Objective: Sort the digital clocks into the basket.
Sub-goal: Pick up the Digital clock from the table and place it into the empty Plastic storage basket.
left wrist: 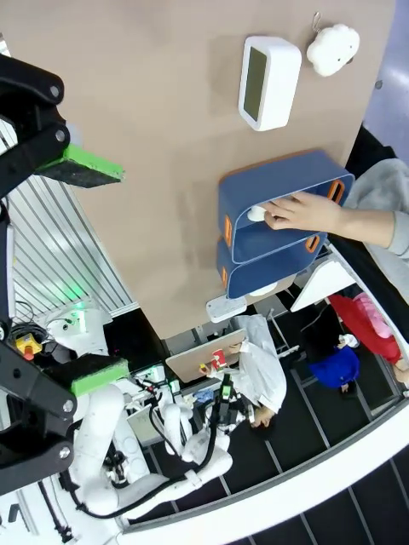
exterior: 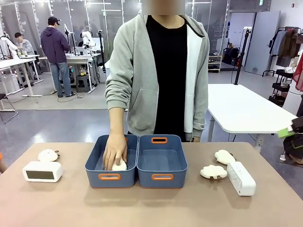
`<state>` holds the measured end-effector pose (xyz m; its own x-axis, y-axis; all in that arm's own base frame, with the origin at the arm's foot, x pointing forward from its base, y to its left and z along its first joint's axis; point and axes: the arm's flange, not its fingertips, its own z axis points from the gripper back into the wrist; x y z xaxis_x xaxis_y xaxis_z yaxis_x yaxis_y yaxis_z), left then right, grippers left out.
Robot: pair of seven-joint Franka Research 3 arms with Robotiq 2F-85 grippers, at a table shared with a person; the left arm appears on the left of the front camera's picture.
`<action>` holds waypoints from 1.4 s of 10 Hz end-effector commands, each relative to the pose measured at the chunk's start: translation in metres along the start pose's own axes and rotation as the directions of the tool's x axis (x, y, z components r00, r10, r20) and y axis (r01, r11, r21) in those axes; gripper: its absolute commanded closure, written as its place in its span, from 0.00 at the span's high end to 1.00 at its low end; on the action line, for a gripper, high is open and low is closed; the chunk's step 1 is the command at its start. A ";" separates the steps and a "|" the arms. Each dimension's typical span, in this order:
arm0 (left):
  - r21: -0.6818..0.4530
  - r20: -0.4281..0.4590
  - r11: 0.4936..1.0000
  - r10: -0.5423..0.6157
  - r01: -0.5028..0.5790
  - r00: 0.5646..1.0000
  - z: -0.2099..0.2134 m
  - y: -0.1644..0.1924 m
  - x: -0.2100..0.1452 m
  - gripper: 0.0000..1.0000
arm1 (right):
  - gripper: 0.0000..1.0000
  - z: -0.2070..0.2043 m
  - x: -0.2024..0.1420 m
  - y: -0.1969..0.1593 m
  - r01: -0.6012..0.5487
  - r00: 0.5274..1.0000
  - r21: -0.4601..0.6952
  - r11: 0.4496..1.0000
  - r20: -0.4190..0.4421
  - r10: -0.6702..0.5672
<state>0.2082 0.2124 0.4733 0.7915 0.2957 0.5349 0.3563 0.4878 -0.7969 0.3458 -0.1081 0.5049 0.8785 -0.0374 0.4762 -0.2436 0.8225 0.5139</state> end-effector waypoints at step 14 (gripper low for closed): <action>-0.017 0.008 1.000 -0.019 0.019 1.000 0.002 -0.002 0.001 1.00 | 1.00 -0.216 0.012 -0.024 0.074 0.939 -0.456 0.887 -0.267 -0.216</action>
<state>0.2077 0.2126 0.4734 0.7916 0.2964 0.5344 0.3556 0.4877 -0.7973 0.4461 -0.0158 0.3498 0.9872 -0.0475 0.1523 0.0139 0.9766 0.2147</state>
